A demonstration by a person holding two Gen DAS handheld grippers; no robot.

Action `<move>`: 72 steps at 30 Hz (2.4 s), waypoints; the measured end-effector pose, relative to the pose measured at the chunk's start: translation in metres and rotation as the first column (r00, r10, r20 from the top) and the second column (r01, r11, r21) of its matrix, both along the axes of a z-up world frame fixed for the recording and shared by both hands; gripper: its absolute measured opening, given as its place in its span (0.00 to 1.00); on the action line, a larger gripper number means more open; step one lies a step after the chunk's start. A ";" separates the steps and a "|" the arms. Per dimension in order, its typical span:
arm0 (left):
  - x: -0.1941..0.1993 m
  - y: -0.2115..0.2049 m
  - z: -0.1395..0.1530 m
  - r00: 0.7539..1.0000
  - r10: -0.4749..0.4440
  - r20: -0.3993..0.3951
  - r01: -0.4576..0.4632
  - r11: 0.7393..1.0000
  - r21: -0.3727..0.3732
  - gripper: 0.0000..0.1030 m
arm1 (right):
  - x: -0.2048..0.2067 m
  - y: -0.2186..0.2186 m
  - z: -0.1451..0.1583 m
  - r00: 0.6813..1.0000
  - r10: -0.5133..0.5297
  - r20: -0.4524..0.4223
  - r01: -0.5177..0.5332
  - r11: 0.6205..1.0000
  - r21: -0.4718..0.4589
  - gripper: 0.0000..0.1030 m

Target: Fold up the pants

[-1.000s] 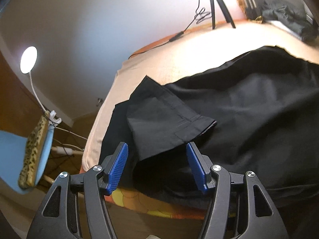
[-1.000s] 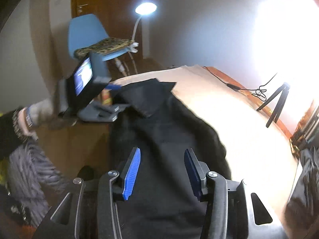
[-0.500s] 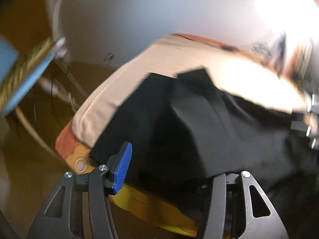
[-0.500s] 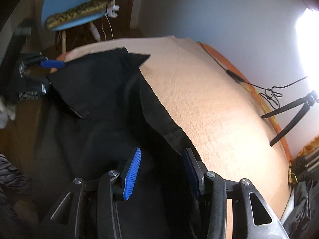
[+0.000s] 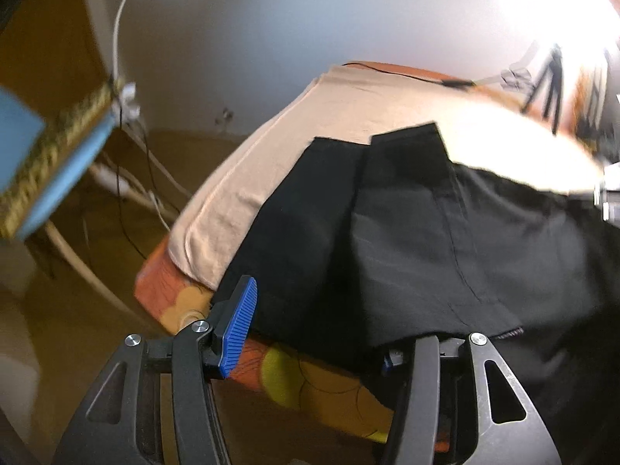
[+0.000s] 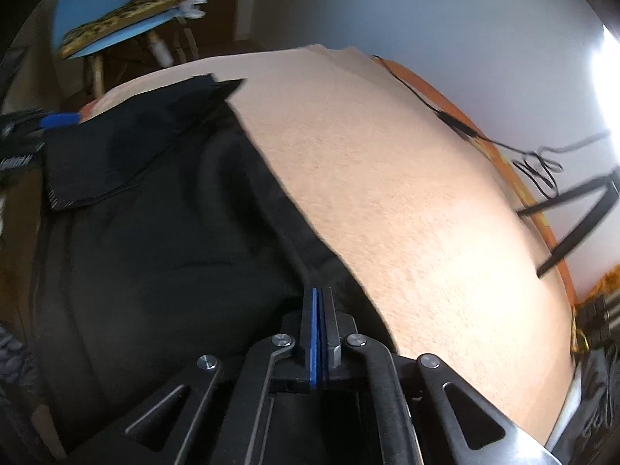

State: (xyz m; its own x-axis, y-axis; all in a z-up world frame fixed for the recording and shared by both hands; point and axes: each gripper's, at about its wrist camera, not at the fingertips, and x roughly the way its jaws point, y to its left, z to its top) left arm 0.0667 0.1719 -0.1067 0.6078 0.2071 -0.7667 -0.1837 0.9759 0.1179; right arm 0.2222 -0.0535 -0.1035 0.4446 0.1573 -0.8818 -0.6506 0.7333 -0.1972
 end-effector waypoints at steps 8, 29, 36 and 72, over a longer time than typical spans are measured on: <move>-0.006 -0.053 -0.007 0.985 -0.174 -0.016 0.173 0.955 0.243 0.50 | 0.011 -0.023 0.021 0.995 -0.094 -0.027 0.097 0.985 0.143 0.11; 0.005 0.099 -0.018 0.944 0.331 0.015 -0.297 0.865 -0.406 0.45 | 0.016 0.022 0.016 0.998 -0.015 -0.064 0.024 0.989 0.146 0.33; 0.006 0.092 -0.009 0.950 0.310 0.033 -0.278 0.890 -0.361 0.45 | 0.020 0.017 -0.002 0.994 0.018 -0.107 -0.009 0.997 0.079 0.42; -0.007 -0.057 0.033 0.996 -0.065 0.067 0.075 0.985 -0.155 0.47 | -0.005 -0.111 0.004 0.962 -0.156 -0.225 0.216 0.938 0.271 0.15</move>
State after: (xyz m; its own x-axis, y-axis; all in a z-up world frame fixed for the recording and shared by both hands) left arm 0.0594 0.1153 -0.0738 0.6636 0.0420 -0.7469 -0.1162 0.9921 -0.0474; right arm 0.2168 -0.1648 -0.0993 0.3126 0.3504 -0.8829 -0.5006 0.8507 0.1604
